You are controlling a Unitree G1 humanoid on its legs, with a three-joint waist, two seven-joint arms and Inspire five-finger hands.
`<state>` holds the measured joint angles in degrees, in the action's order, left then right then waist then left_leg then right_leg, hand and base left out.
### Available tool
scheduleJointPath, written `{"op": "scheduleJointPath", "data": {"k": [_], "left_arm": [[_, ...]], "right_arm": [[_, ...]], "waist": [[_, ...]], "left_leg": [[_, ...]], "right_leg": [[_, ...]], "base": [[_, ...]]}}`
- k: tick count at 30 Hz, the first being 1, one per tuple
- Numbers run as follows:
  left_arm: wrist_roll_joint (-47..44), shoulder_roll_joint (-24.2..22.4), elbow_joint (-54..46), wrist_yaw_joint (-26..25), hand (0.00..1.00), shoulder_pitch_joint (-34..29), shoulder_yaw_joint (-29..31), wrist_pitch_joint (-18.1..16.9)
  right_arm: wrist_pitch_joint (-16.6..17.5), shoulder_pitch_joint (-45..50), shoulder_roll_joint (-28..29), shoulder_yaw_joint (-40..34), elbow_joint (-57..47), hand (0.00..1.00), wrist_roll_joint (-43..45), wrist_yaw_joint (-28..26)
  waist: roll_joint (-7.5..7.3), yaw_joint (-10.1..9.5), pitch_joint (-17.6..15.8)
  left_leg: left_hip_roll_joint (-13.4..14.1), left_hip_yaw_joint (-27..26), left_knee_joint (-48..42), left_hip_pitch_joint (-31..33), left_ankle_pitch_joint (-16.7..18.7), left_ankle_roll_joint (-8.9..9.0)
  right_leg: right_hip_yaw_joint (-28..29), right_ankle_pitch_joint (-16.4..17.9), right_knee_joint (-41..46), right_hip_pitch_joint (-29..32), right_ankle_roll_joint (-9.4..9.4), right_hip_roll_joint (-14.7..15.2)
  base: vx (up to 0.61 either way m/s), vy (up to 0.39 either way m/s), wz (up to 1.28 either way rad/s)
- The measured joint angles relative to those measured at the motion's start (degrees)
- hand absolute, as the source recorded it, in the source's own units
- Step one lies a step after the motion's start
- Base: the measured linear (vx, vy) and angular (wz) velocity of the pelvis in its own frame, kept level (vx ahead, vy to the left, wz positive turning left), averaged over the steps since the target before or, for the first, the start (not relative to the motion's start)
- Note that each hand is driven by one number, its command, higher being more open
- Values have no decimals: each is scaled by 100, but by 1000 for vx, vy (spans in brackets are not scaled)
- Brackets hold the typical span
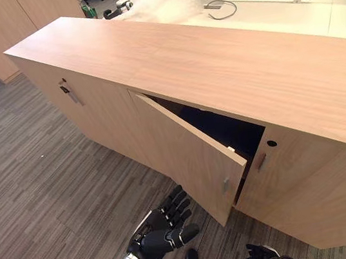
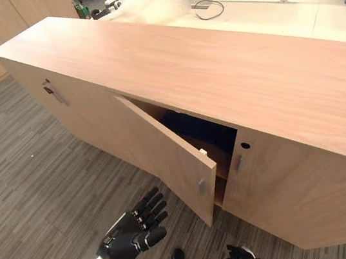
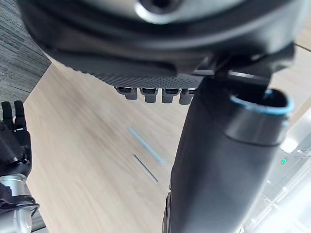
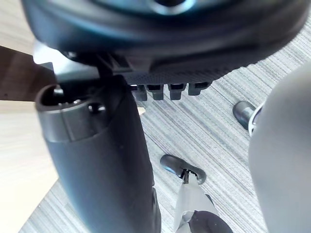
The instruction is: Walk over to the cabinet, pick up the folder, carry it to the office cabinet, place the folder inside the office cabinet, then close the office cabinet door
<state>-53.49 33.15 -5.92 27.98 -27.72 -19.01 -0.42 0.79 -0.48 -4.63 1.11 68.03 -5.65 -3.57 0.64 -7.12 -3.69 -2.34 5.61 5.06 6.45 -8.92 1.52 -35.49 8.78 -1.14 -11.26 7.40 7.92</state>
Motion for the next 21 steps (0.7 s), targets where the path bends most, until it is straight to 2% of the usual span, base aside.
{"op": "scheduleJointPath", "data": {"k": [6,8,10,11,13,14,15,16,18,20,21], "left_arm": [[24,-82,5,-43,100,131,-9,-20],[149,-523,144,-149,100,197,122,-103],[581,-1382,723,-396,100,360,489,-323],[728,-1615,930,-510,100,400,656,-347],[1175,-2346,1882,-990,100,483,1458,-430],[1297,-2532,2508,-1173,100,592,1905,-523],[1404,-2600,2874,-1292,100,695,2114,-563],[1626,-2711,3582,-1569,100,933,2542,-581],[1779,-2736,4246,-1804,100,1112,2969,-582],[2016,-2737,5053,-1982,100,1127,3443,-585],[2107,-2748,5286,-2030,100,1127,3580,-586]], "right_arm": [[2,8,5,-5,-92,100,4,7],[4,12,11,-34,-97,100,18,17],[-2,13,57,-262,-96,100,31,38],[-4,-1,58,-296,-99,100,48,49],[-23,-81,67,-440,-144,100,132,69],[-28,-55,105,-444,-207,100,147,99],[-27,-30,124,-445,-243,100,193,117],[-27,33,155,-449,-295,100,363,139],[-43,106,155,-459,-369,100,369,141],[-54,150,151,-510,-372,100,369,142],[-54,144,156,-541,-373,100,366,142]], "waist": [[-55,107,-44],[-69,134,-53],[-81,120,-124],[-54,103,-166],[50,105,-239],[-6,102,-273],[-47,109,-281],[-122,108,-319],[-213,136,-408],[-217,81,-412],[-214,61,-413]], "left_leg": [[0,-55,-1,-33,26,-5],[2,-75,0,-50,35,1],[40,-206,-3,-143,64,-8],[79,-270,-3,-187,98,-10],[270,-573,-5,-284,147,28],[278,-727,-11,-332,196,12],[269,-769,-23,-337,226,15],[257,-819,-177,-294,360,33],[276,-828,-803,-52,701,19],[496,-972,-1977,378,1309,33],[561,-1008,-2164,420,1411,49]], "right_leg": [[81,0,-9,-2,0,27],[113,-3,-8,-2,-3,37],[217,-16,53,-14,-20,59],[271,-13,160,12,-26,68],[330,22,758,359,-87,128],[356,36,722,362,-109,145],[360,44,650,333,-115,147],[352,50,527,278,-117,148],[343,55,509,233,-123,154],[547,60,481,209,-132,33],[624,57,480,210,-132,0]], "base": [[31,-37,-7],[7,-22,-12],[2,-11,-28],[-32,2,-55],[-72,20,-83],[-56,6,-71],[-40,-18,-45],[-33,-19,-17],[-46,-6,-9],[-17,16,-40],[44,20,-54]]}}
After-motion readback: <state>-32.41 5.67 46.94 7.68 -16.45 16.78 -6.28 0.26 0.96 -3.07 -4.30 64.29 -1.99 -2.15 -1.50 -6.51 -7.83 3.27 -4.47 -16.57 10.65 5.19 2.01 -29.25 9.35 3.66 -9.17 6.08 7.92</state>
